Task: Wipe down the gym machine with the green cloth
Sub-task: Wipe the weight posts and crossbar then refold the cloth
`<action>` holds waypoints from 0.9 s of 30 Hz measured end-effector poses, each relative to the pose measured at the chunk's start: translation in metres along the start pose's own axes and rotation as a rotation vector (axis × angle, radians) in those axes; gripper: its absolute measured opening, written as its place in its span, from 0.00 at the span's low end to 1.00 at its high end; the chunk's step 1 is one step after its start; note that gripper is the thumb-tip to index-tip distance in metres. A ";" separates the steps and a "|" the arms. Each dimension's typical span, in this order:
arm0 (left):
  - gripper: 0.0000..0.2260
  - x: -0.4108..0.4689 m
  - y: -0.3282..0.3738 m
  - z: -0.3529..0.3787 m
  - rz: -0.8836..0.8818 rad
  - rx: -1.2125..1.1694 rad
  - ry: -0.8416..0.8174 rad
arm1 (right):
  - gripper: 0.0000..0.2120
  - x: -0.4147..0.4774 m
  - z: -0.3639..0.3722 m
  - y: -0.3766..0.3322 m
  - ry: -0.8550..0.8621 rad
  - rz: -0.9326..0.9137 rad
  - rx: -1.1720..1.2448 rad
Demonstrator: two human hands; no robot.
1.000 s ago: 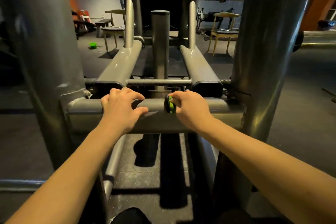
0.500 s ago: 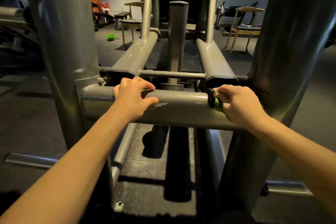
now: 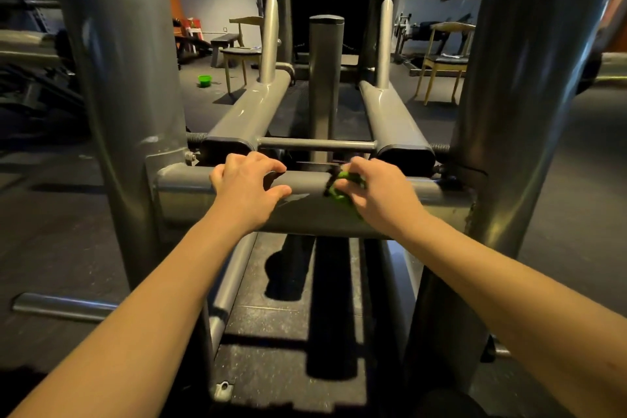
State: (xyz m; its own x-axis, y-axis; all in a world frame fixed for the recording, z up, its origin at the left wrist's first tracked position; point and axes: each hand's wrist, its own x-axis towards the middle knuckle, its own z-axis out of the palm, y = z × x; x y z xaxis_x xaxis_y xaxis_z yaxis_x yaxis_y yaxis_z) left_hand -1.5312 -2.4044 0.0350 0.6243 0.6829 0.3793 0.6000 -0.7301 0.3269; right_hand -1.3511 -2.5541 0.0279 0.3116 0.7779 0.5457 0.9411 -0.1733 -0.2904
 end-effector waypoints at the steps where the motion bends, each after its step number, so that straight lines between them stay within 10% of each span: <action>1: 0.16 -0.002 -0.002 0.001 0.011 0.003 0.013 | 0.10 -0.009 -0.006 0.012 0.057 -0.003 0.013; 9: 0.16 -0.007 -0.012 0.012 0.055 -0.088 0.072 | 0.14 -0.047 0.010 0.033 0.376 0.014 -0.041; 27: 0.15 -0.018 -0.014 0.031 0.066 -0.182 0.181 | 0.06 -0.083 0.054 0.024 0.317 -0.125 -0.222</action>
State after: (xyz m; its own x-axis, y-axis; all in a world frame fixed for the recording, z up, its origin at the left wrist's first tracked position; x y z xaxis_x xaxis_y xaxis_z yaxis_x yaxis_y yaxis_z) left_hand -1.5348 -2.4060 -0.0033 0.5496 0.6306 0.5480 0.4509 -0.7761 0.4409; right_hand -1.3620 -2.5903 -0.0670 0.1849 0.5827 0.7914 0.9690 -0.2422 -0.0480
